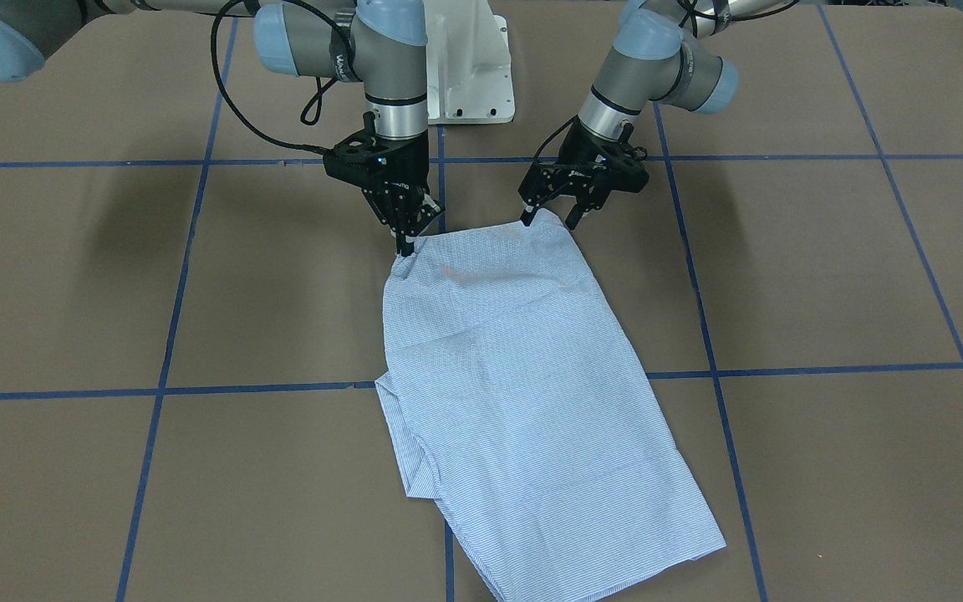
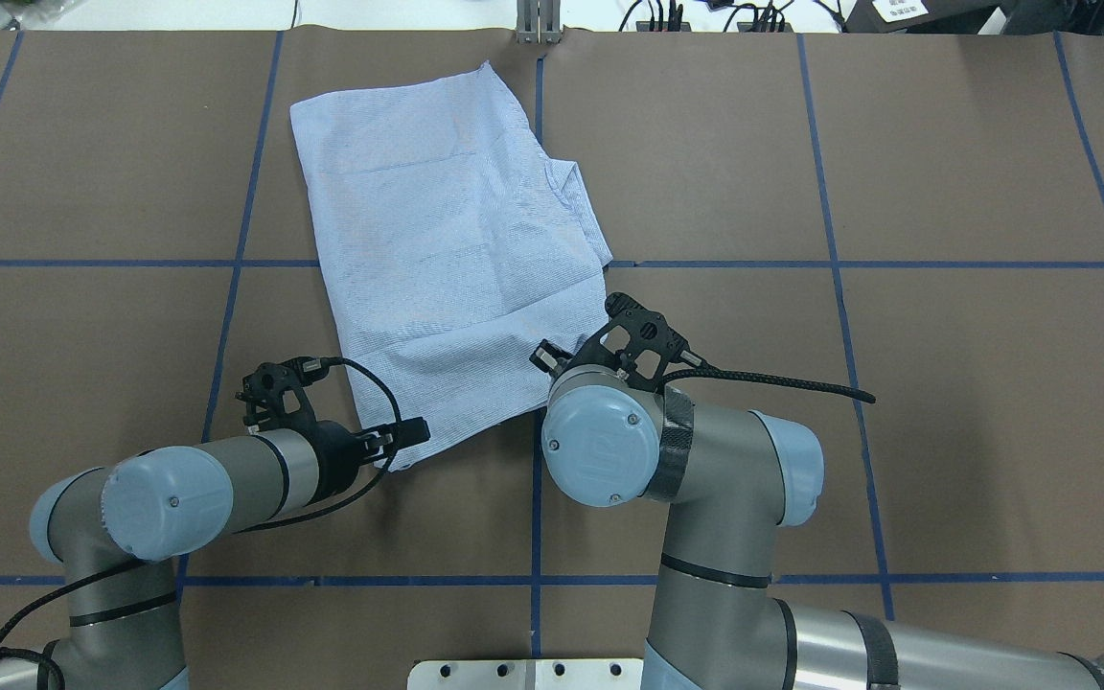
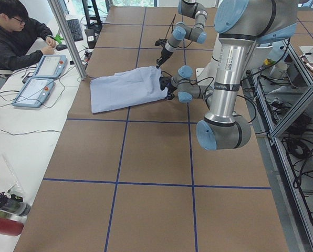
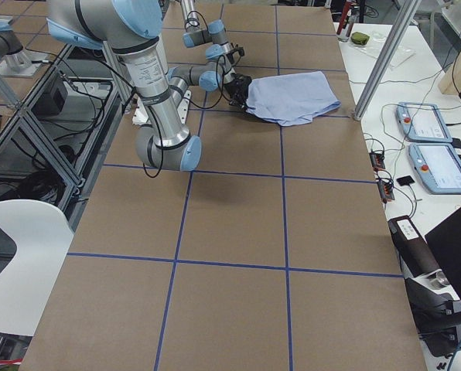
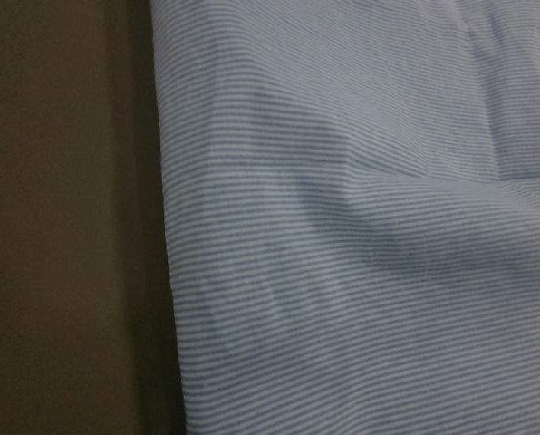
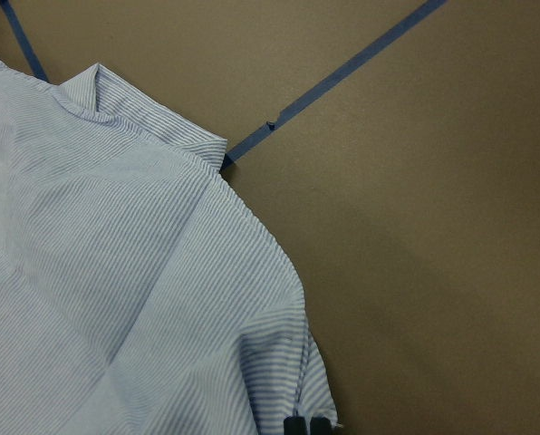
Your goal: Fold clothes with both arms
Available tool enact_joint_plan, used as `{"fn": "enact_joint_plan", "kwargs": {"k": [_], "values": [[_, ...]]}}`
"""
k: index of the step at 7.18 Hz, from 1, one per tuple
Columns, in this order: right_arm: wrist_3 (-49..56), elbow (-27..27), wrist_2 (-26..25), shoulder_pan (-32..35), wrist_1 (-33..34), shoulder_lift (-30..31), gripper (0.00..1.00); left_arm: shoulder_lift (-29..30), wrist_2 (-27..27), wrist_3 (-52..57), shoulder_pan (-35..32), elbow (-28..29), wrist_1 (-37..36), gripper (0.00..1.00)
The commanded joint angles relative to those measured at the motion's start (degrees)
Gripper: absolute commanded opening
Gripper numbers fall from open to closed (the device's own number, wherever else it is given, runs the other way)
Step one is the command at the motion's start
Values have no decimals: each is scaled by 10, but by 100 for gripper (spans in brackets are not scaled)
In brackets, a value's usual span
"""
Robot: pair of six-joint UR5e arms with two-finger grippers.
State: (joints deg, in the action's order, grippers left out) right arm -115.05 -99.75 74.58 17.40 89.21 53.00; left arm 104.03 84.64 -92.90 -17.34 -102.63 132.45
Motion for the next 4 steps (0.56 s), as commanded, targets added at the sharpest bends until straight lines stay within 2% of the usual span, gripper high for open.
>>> {"fn": "enact_joint_plan", "kwargs": {"k": [1, 4], "values": [[0, 0, -1, 0, 0, 0, 0, 3, 0, 0, 12, 2, 0, 93], [0, 0, -1, 0, 0, -1, 0, 2, -1, 2, 13, 3, -1, 86]]}}
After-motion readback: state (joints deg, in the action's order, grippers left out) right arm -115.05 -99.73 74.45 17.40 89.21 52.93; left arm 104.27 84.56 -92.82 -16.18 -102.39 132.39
